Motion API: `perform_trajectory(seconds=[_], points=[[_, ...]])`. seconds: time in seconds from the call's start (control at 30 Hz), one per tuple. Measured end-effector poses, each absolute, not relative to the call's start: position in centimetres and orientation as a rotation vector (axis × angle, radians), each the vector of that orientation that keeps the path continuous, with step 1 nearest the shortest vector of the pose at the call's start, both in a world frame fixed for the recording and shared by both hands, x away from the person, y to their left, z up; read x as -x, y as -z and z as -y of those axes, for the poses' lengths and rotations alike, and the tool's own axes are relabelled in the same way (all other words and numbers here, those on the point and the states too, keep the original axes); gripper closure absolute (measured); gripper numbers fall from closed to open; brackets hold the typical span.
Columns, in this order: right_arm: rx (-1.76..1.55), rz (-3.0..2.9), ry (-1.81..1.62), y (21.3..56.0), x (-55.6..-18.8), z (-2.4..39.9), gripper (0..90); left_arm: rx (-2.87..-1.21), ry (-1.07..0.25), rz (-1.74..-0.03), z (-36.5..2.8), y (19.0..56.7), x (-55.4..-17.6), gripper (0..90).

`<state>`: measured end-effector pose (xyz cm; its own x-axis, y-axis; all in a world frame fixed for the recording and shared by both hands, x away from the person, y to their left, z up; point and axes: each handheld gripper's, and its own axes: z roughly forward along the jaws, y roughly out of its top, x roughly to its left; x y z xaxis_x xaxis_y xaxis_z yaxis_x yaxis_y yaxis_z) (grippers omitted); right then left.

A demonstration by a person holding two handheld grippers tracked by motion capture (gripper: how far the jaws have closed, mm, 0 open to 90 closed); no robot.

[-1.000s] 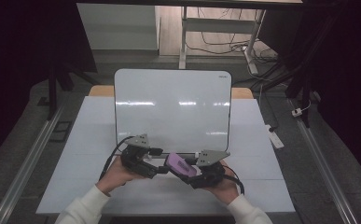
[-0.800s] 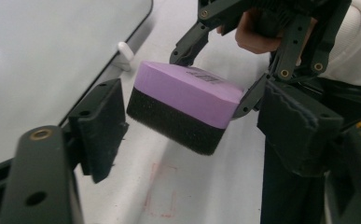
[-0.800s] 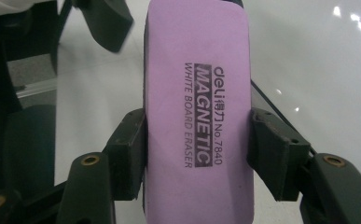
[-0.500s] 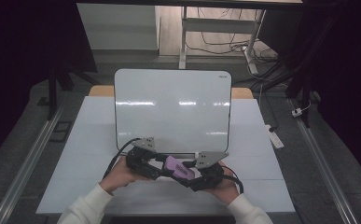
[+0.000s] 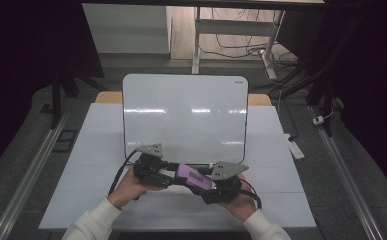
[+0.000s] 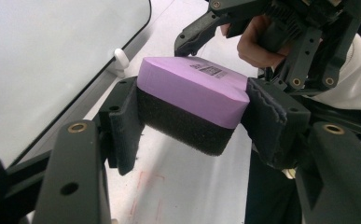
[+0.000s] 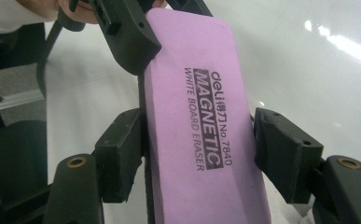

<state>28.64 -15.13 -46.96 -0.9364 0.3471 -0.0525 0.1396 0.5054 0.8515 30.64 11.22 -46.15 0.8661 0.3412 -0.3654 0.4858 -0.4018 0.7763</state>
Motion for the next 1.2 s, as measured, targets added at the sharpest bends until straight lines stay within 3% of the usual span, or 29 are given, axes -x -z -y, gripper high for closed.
perform_trajectory(seconds=[0.47, 0.87, 1.2], points=[[-0.412, -2.471, -1.353, 46.5, -28.2, 15.5, 34.0, -1.977, 0.123, -0.742, -11.8, 46.5, -31.2, 39.7], [-0.296, -2.277, -1.019, 47.4, -26.0, 12.6, 43.6, -1.921, 0.194, -0.829, -11.5, 47.0, -31.8, 39.7], [-0.232, -2.198, -0.852, 48.0, -25.7, 12.0, 58.3, -1.902, 0.228, -0.849, -11.3, 47.1, -31.9, 40.1]])
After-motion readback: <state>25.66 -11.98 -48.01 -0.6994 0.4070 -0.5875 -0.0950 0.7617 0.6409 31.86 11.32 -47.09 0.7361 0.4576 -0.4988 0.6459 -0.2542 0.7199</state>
